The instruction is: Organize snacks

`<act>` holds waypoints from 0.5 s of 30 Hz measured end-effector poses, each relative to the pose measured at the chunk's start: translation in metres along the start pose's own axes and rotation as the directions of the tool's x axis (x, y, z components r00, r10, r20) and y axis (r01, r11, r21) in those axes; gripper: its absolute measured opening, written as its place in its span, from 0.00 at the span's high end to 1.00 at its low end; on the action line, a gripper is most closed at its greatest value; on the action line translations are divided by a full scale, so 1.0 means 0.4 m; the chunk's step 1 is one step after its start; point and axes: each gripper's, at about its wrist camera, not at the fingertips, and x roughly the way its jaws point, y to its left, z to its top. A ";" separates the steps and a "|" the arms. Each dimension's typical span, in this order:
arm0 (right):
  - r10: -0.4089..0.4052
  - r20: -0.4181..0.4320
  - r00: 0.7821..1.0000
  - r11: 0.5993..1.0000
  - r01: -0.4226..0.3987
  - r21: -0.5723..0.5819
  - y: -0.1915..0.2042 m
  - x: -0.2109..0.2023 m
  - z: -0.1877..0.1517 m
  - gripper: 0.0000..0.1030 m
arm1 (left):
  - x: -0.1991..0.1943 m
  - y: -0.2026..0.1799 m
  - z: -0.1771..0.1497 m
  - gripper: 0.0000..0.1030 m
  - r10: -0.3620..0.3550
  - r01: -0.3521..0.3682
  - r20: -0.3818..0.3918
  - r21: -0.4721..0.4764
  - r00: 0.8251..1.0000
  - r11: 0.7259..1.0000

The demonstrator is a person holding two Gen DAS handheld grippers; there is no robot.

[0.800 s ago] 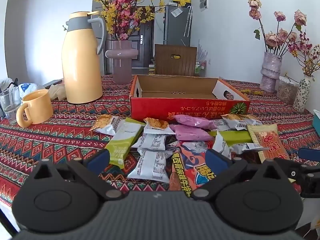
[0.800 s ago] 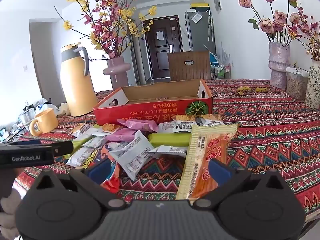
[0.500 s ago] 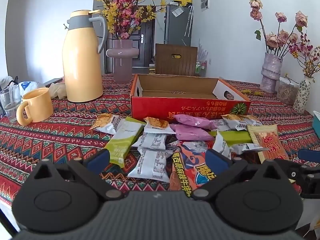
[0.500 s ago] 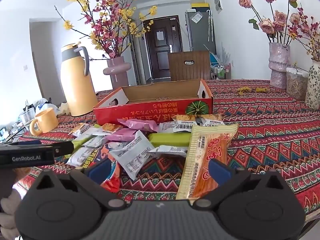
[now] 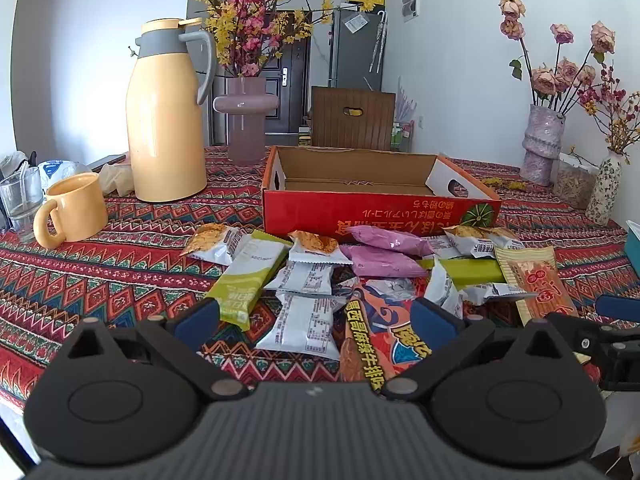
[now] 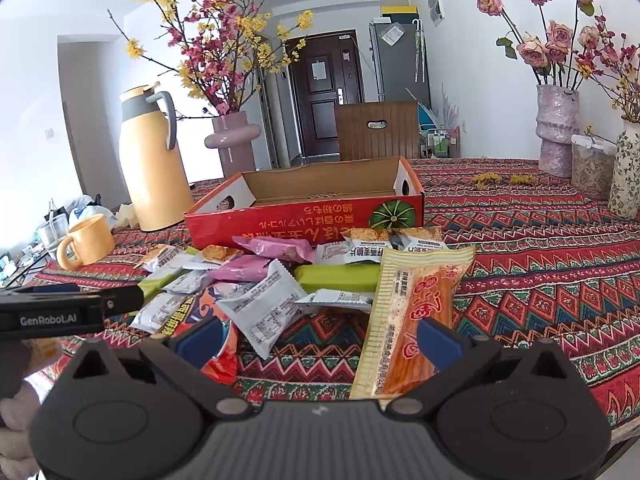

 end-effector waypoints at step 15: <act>0.000 0.000 1.000 1.000 0.000 -0.001 0.001 -0.001 0.000 0.00 | -0.003 -0.002 -0.003 0.00 -0.004 0.004 0.001 0.000 1.000 1.000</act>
